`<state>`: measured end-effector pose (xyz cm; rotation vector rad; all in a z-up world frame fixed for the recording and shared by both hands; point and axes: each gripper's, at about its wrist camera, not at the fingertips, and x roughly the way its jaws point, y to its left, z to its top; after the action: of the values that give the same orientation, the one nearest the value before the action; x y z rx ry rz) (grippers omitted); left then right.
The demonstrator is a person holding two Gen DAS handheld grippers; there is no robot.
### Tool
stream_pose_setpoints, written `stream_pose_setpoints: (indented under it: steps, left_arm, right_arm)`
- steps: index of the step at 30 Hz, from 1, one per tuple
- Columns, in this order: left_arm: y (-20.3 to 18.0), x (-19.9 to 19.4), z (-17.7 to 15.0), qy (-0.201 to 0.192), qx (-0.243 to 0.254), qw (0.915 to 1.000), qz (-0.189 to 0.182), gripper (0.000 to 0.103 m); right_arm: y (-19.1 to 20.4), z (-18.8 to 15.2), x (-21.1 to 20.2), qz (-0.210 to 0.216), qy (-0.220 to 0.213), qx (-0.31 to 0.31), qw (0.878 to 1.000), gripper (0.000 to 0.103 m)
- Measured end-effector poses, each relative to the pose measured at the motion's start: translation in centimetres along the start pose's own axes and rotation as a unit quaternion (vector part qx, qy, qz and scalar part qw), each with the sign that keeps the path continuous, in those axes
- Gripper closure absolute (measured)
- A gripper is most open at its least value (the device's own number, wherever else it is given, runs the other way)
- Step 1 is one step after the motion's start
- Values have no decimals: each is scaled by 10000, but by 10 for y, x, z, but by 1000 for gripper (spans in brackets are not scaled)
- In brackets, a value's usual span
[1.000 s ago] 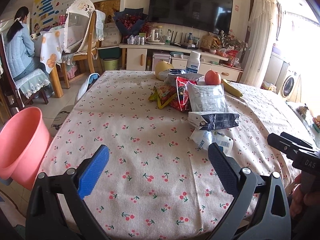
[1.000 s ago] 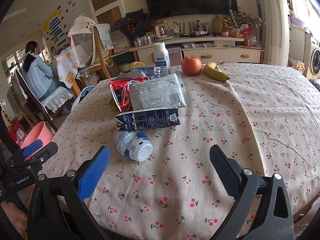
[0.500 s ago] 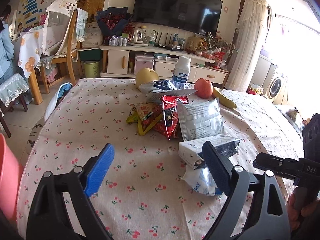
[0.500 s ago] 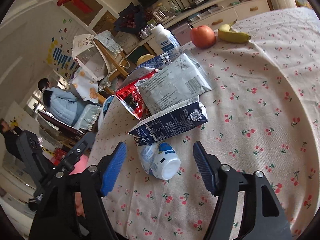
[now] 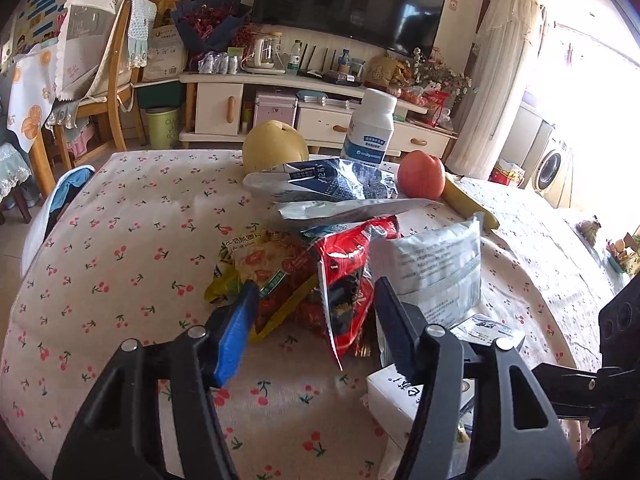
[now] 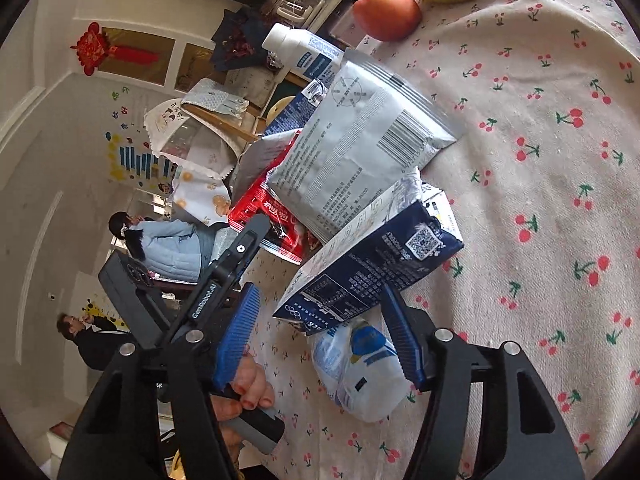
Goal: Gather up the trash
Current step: 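Grasp the red snack bag with the left tool while the right tool grasps the blue milk carton, then lift the red snack bag with the left tool while the right tool lifts the milk carton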
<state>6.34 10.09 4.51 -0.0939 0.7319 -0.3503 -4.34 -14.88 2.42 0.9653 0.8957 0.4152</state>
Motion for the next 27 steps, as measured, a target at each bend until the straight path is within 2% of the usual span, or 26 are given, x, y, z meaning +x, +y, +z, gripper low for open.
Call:
stream_pose_setpoints:
  steps: [2, 4, 7, 9, 13, 16, 18, 20, 23, 27]
  left_arm:
    - [3, 7, 3, 22, -146, 9998, -145, 50]
    - [1, 13, 5, 30, -93, 9998, -189, 51]
    - [-1, 17, 7, 29, -91, 9994, -334, 65]
    - [-5, 16, 7, 48, -70, 9991, -426, 80]
    - [-10, 11, 5, 67, 54, 9993, -359, 89]
    - [-8, 5, 2, 74, -14, 9996, -288, 90]
    - [-5, 0, 0, 68, -108, 9996, -253, 91]
    - [0, -5, -1, 57, -230, 9995, -228, 91]
    - [7, -15, -4, 34, -348, 9992, -215, 92]
    - [14, -32, -10, 12, -463, 9987, -196, 92]
  right_arm:
    - [2, 2, 3, -153, -51, -102, 9998, 38]
    - [0, 4, 8, -249, -71, -111, 9996, 37]
    - [-2, 7, 9, -459, -193, -126, 9987, 33]
    - [-5, 10, 8, -471, -288, -81, 9984, 31]
    - [-14, 13, 10, -505, -368, 60, 9980, 33]
    - [-21, 18, 11, -545, -399, 181, 9976, 46]
    - [-25, 19, 11, -569, -402, 248, 9973, 62]
    - [-28, 19, 10, -630, -386, 286, 9969, 73]
    - [-28, 20, 9, -635, -383, 227, 9970, 77]
    - [-26, 17, 1, -691, -483, 85, 9964, 89]
